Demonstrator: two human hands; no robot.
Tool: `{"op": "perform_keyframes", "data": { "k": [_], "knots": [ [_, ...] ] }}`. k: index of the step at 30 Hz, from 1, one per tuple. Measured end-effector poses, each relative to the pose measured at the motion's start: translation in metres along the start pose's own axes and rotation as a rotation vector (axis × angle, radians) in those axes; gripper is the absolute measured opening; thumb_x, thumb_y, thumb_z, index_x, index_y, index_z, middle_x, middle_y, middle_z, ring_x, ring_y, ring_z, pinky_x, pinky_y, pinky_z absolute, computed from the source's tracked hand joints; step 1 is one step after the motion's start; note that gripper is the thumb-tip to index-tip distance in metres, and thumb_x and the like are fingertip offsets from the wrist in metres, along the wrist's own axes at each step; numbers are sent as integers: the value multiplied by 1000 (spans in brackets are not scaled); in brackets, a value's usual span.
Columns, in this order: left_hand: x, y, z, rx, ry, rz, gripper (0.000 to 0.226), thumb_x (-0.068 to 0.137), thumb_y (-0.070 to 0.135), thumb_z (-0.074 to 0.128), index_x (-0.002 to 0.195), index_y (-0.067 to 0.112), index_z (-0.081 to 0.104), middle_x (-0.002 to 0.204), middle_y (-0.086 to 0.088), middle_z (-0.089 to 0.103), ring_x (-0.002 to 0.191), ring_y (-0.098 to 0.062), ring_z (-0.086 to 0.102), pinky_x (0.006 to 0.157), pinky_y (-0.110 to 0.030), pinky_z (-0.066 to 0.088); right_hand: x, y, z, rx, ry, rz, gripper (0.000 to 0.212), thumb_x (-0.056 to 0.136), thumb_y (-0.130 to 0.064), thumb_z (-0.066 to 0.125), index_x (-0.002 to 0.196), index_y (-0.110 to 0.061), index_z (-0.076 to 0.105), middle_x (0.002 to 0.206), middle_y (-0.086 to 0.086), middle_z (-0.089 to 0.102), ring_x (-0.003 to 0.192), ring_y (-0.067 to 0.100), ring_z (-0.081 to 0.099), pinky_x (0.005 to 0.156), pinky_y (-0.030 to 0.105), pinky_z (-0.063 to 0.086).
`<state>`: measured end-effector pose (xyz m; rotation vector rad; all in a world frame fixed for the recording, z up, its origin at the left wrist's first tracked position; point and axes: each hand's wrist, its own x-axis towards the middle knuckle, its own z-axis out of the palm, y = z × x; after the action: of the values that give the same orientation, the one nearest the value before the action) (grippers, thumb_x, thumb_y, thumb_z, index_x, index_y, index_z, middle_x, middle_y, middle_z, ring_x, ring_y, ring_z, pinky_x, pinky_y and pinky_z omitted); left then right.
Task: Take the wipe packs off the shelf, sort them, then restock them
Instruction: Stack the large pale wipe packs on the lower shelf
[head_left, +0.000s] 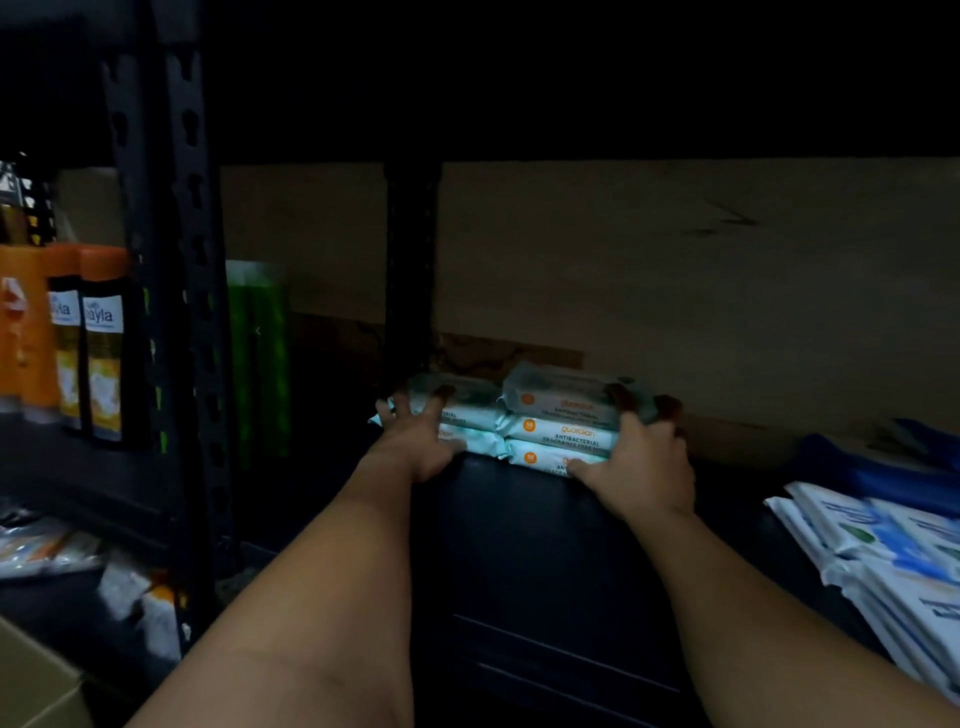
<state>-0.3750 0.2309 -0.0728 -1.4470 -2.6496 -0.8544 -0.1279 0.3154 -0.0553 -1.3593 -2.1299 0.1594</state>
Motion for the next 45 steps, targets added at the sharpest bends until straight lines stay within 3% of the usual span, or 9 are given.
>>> {"op": "perform_keyframes", "data": {
  "k": [11,15,20,30,34,37,40,42,45],
  "knots": [
    [-2,-4,-1,-47,11,114,81,93,39,67,156,47,18,166,-14,-8,150,-38,21,121,-35,25,9,5,-1,72,33,32,102,71,-50,85,153,-46,25,133,19,48,119,44,52,95,44,50],
    [-2,-2,0,-33,17,174,77,95,33,65,155,49,19,165,-14,7,151,-33,22,121,-29,21,8,13,-7,97,29,76,97,71,-46,86,152,-42,33,134,19,47,121,44,51,97,44,49],
    [4,-3,4,-28,49,151,65,102,29,54,155,49,23,166,-15,3,151,-35,20,123,-34,21,8,17,-10,67,5,48,87,73,-46,84,148,-31,43,138,18,47,122,42,50,99,43,49],
    [9,3,4,145,80,54,62,105,26,46,157,47,19,160,-23,13,141,-43,32,117,-47,33,14,13,0,21,-29,-29,116,80,-48,79,153,-51,-11,155,19,23,127,42,48,102,46,50],
    [10,3,4,171,66,52,64,105,27,46,157,48,14,160,-25,12,142,-46,29,117,-49,31,15,11,3,8,-34,-27,117,81,-46,77,153,-48,-16,152,21,29,125,42,49,98,48,52],
    [11,3,3,248,33,31,67,106,31,41,156,52,1,162,-24,6,144,-48,19,117,-54,29,14,9,2,2,-28,-57,125,77,-44,75,144,-56,-29,158,21,21,123,46,50,96,50,52],
    [6,7,2,343,17,6,70,105,33,37,156,48,-8,162,-25,8,146,-49,13,118,-56,24,15,8,1,4,-40,-34,122,77,-47,76,147,-57,-23,161,20,10,125,48,49,104,54,46],
    [0,16,-1,422,54,21,69,103,33,39,160,37,1,157,-28,22,142,-50,22,118,-54,22,14,9,-2,33,-36,-6,113,79,-54,73,149,-57,-16,162,16,9,129,49,43,109,57,35],
    [-13,41,-2,386,160,141,45,101,34,43,142,15,41,136,-25,48,127,-44,43,109,-48,35,13,6,-5,122,60,49,97,85,-65,61,154,-51,-5,160,16,18,135,48,36,111,59,24]
  ]
}}
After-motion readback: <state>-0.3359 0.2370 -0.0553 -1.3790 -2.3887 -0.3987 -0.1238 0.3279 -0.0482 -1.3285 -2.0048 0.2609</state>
